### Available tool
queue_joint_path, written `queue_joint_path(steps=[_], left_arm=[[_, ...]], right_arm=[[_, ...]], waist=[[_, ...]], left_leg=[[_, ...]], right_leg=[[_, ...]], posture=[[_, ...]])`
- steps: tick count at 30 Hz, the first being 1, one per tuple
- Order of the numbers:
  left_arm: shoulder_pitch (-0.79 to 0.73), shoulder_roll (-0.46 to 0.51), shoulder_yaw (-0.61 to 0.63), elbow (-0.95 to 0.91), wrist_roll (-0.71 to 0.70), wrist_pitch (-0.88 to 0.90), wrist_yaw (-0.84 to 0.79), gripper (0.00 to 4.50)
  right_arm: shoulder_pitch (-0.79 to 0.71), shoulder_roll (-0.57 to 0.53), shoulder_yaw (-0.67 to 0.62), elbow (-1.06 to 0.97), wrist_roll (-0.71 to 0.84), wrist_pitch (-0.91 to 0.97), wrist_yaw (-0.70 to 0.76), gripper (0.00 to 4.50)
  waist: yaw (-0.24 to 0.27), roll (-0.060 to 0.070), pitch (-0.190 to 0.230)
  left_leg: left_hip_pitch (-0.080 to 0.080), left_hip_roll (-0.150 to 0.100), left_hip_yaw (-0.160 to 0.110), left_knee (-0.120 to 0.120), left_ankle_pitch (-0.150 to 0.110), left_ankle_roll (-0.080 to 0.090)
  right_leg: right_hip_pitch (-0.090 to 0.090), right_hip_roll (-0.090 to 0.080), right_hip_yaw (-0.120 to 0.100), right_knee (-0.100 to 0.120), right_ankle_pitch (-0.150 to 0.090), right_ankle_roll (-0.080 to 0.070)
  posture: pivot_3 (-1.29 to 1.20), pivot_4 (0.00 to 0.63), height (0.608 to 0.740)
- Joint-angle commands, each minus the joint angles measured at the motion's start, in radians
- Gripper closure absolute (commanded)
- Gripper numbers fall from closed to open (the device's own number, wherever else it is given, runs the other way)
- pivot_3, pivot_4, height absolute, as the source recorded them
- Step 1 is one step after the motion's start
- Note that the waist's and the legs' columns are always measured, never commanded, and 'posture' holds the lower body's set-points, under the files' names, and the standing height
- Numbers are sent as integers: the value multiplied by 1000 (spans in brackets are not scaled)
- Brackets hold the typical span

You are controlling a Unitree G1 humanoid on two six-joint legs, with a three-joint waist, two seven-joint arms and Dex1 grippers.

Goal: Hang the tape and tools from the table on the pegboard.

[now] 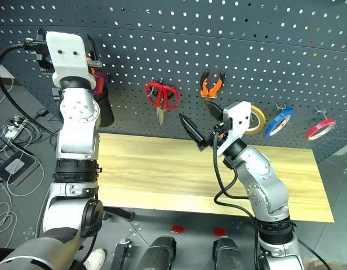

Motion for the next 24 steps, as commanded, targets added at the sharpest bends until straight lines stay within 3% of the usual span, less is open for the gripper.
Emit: queue_joint_path(steps=[1,10,15,20,24], left_arm=[[27,2,2,-159,-14,65,-55,35],[223,-44,-101,-511,-82,173,-264,35],[466,-80,-173,-687,-117,201,-346,35],[703,-111,-190,-682,-170,175,-391,35],[789,-139,-167,-618,-212,219,-405,35]], right_arm=[[9,-15,-14,-63,-6,-13,-5,0],[91,-76,-101,-189,0,92,-102,0],[194,-103,-118,-239,-73,89,-168,0],[271,-102,-87,-251,-209,63,-255,0],[346,-103,-54,-238,-294,55,-283,0]], waist=[[0,0,0],[5,1,-1],[1,2,-3],[0,8,-17],[5,9,-27]], left_leg=[[0,0,0,0,0,0],[0,0,0,2,0,0],[0,0,1,2,0,1],[2,0,3,1,-1,2],[3,0,3,2,-2,3]], right_leg=[[0,0,0,0,0,0],[1,0,1,1,0,0],[1,0,3,1,0,0],[1,0,6,-2,0,0],[2,0,6,-2,0,0]], posture=[[168,176,740],[161,176,740],[135,167,740],[119,162,740],[118,157,740]])
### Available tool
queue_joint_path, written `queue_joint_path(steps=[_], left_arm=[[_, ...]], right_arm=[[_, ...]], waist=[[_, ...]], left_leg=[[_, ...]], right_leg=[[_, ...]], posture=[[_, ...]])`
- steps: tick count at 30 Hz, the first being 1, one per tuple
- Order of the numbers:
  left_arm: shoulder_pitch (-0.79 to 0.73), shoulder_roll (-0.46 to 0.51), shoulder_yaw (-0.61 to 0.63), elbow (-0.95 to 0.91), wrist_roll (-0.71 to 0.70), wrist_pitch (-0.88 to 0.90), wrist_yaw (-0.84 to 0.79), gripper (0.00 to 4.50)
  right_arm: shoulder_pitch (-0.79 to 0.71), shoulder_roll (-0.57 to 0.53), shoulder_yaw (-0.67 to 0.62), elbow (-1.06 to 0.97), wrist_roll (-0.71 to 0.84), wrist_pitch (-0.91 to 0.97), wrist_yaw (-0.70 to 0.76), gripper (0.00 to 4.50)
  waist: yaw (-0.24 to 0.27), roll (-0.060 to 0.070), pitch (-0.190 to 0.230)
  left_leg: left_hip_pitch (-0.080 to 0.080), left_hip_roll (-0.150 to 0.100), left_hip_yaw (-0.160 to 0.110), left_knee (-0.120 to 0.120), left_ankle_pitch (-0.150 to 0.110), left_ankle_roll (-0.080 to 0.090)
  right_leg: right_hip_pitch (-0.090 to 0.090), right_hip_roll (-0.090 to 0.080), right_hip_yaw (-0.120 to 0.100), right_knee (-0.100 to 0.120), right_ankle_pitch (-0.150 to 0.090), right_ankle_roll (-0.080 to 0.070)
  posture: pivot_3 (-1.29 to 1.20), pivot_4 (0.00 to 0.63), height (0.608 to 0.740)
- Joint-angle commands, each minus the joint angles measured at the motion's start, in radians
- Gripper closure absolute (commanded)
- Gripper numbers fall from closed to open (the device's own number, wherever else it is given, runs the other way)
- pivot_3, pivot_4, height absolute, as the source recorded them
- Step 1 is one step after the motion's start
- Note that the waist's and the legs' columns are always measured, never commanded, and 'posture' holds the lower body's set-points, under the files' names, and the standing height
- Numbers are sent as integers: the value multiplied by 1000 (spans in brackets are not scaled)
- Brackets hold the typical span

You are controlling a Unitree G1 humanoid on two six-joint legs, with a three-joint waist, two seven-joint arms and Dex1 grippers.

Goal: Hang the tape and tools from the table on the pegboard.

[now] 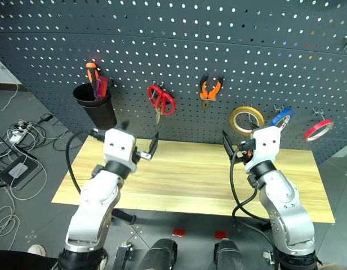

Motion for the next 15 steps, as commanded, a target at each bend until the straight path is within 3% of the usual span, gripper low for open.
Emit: queue_joint_path(steps=[1,6,15], left_arm=[[42,-17,34,25,-44,31,-16,35],[116,-50,101,75,-106,122,-9,35],[212,-102,138,111,-157,128,1,35]], right_arm=[[56,-4,23,-24,-82,-26,-32,0],[148,19,16,51,-136,-26,-62,0],[255,50,30,180,-213,-144,-71,0]], waist=[[0,1,-6],[-1,3,-13],[-1,3,-19]], left_leg=[[0,0,0,0,0,0],[14,0,2,-6,-4,7],[15,1,2,-6,-5,8]], right_leg=[[0,0,0,0,0,0],[14,0,1,-8,0,0],[15,0,1,-8,0,0]], posture=[[124,158,740],[135,158,740],[139,161,740]])
